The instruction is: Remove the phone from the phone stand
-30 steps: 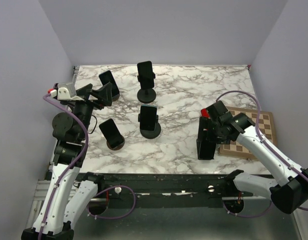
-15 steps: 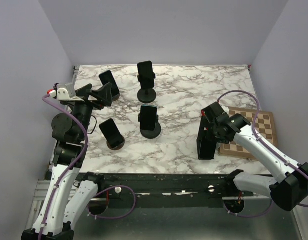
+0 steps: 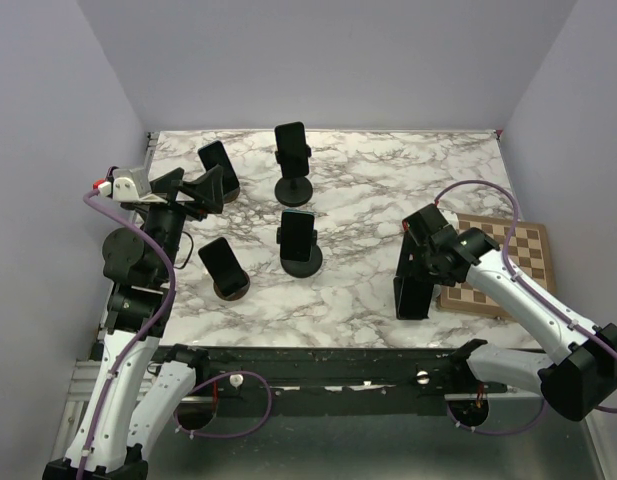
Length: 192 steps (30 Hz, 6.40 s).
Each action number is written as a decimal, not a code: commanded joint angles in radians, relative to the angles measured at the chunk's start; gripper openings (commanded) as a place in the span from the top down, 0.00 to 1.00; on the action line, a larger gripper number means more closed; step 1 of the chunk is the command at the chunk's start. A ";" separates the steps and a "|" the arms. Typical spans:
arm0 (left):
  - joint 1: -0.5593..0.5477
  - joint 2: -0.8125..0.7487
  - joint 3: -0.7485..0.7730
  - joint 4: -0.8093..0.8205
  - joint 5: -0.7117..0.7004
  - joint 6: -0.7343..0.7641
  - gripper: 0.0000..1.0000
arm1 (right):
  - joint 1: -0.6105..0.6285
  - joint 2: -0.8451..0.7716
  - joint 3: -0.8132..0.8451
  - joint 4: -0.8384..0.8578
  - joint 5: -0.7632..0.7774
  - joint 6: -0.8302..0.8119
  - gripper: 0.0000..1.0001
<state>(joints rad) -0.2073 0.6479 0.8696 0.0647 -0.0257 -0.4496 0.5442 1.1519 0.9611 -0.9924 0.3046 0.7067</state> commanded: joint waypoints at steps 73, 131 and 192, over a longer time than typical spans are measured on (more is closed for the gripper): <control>-0.043 0.042 -0.007 0.005 -0.020 0.016 0.04 | -0.233 1.275 1.192 0.291 -0.101 -0.407 0.99; -0.043 0.086 0.006 -0.016 -0.002 -0.004 0.04 | -0.166 1.128 1.253 0.231 0.042 -0.387 0.00; -0.059 0.329 -0.114 -0.286 0.758 -0.006 0.14 | 0.230 0.347 -0.011 1.121 -0.666 -0.381 0.32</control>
<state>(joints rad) -0.2642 0.8982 0.7254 -0.2615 0.6212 -0.4686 0.7963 1.4704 0.9527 0.0181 -0.2844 0.3546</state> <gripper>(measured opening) 0.875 0.719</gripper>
